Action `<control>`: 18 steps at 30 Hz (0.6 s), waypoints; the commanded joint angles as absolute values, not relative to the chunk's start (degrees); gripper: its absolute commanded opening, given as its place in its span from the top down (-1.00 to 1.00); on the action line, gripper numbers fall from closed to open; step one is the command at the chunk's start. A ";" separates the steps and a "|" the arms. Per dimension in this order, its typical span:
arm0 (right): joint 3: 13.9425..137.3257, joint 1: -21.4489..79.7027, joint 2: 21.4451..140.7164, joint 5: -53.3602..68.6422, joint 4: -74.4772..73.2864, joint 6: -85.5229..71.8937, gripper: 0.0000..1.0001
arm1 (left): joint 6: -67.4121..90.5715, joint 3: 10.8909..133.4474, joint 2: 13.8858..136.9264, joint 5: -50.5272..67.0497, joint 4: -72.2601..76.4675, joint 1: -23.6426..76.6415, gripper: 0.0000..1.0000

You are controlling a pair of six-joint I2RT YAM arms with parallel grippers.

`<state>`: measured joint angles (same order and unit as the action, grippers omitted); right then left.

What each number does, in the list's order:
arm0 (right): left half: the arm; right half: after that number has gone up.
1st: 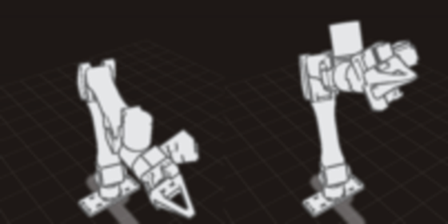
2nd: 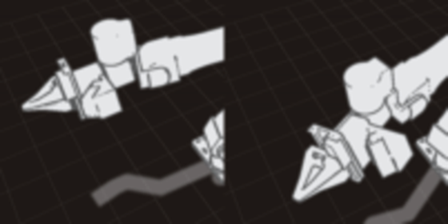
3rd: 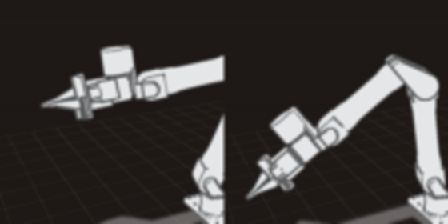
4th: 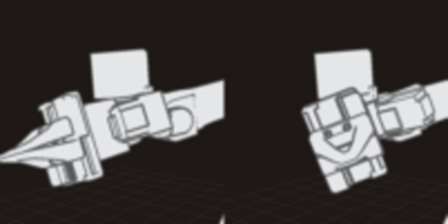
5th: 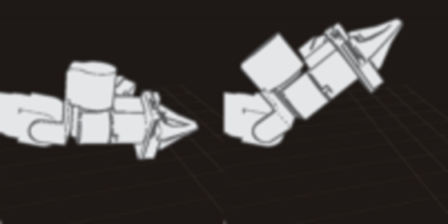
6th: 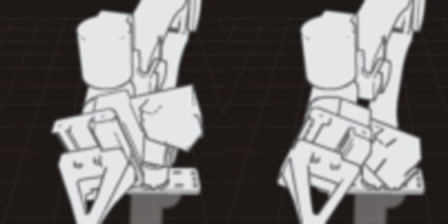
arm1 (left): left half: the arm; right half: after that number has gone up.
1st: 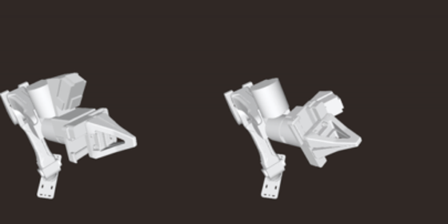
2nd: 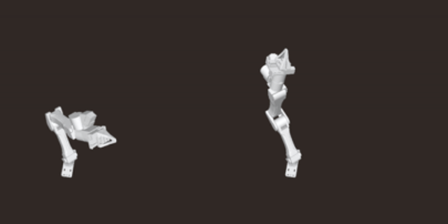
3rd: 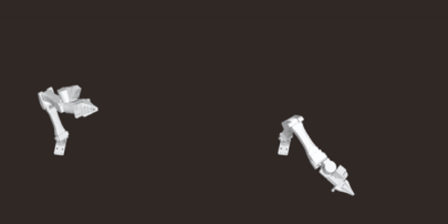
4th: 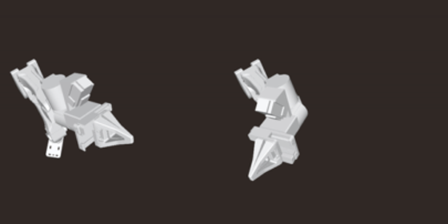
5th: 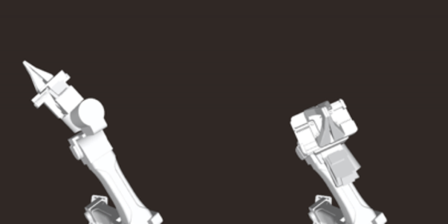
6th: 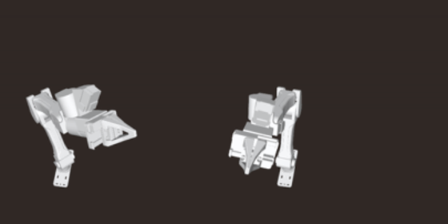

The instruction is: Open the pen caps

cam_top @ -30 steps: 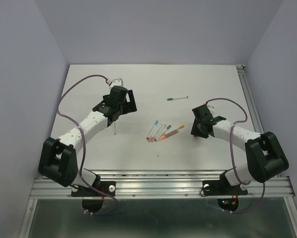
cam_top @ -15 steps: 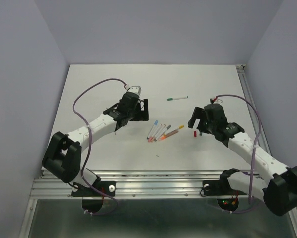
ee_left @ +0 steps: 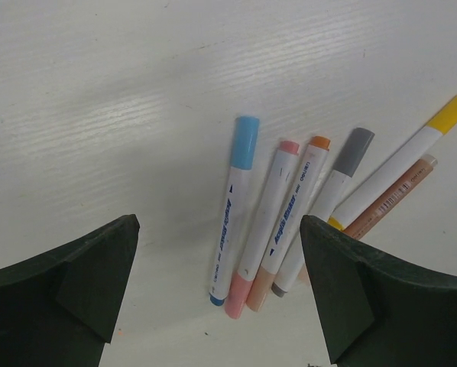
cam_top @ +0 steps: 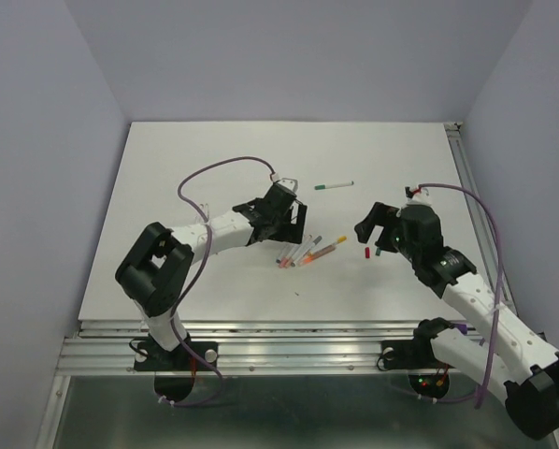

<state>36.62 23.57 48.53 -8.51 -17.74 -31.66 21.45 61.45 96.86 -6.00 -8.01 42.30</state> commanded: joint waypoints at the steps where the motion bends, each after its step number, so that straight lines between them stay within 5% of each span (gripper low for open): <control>1: 35.33 23.12 49.22 -7.82 -14.41 -30.59 -1.00 | 21.27 64.69 98.61 -8.78 -9.84 42.63 -0.98; 11: 34.63 23.12 49.22 -7.82 -14.41 -30.85 -1.00 | 23.03 65.83 103.27 -11.07 -11.60 43.07 -0.96; 18: 34.54 23.11 48.87 -7.91 -14.33 -30.85 -1.00 | 23.29 66.27 105.73 -16.26 -14.68 45.00 -0.78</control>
